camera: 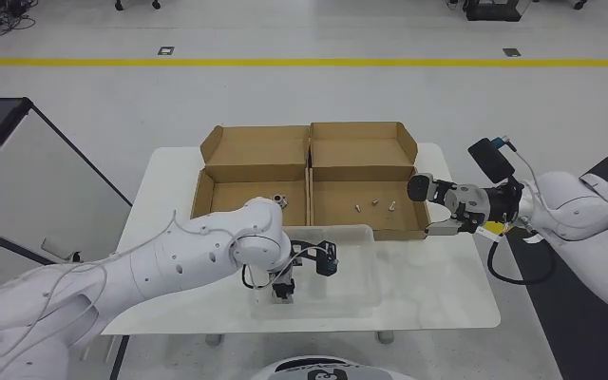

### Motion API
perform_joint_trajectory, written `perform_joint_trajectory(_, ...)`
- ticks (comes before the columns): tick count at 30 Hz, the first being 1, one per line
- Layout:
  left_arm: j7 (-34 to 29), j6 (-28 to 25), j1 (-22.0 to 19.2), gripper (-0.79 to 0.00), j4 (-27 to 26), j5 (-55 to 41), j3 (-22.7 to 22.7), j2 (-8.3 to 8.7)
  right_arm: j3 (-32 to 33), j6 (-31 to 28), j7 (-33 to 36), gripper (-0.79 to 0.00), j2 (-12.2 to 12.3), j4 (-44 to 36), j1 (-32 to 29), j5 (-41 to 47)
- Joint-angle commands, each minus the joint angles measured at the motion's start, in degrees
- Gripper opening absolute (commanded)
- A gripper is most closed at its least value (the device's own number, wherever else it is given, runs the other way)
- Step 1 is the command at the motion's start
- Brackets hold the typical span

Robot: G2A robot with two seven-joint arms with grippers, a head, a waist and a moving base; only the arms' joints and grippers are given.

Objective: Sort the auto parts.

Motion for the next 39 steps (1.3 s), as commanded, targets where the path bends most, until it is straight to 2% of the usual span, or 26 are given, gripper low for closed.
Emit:
perform_joint_trajectory(1, -0.2, 0.2, 0.4, -0.099, -0.3, 0.4, 0.0, 0.04, 0.0, 0.0, 0.0, 0.0, 0.0, 0.0, 0.0, -0.1)
perform_joint_trajectory(7, -0.8, 0.8, 1.3, -0.123, -0.9, 2.2, 0.0, 0.13, 0.0, 0.0, 0.0, 0.0, 0.0, 0.0, 0.0, -0.1)
perform_joint_trajectory(11, -1.0, 1.0, 1.8, -0.179, -0.5, 3.3, 0.0, 0.0, 0.0, 0.0, 0.0, 0.0, 0.0, 0.0, 0.0, -0.1)
perform_joint_trajectory(13, -0.9, 0.9, 1.9, -0.231, -0.2, 3.5, 0.0, -0.15, 0.0, 0.0, 0.0, 0.0, 0.0, 0.0, 0.0, -0.1)
perform_joint_trajectory(16, -0.9, 0.9, 2.0, -0.259, -0.1, 3.9, 0.0, -0.38, 0.0, 0.0, 0.0, 0.0, 0.0, 0.0, 0.0, -0.1)
perform_joint_trajectory(27, -2.9, 2.9, 3.2, -0.299, 0.1, 6.6, 0.0, -0.99, 0.0, 0.0, 0.0, 0.0, 0.0, 0.0, 0.0, -0.1)
perform_joint_trajectory(39, -4.3, 4.3, 4.3, -0.397, 1.2, 8.8, 0.0, -1.97, 0.0, 0.0, 0.0, 0.0, 0.0, 0.0, 0.0, -0.1)
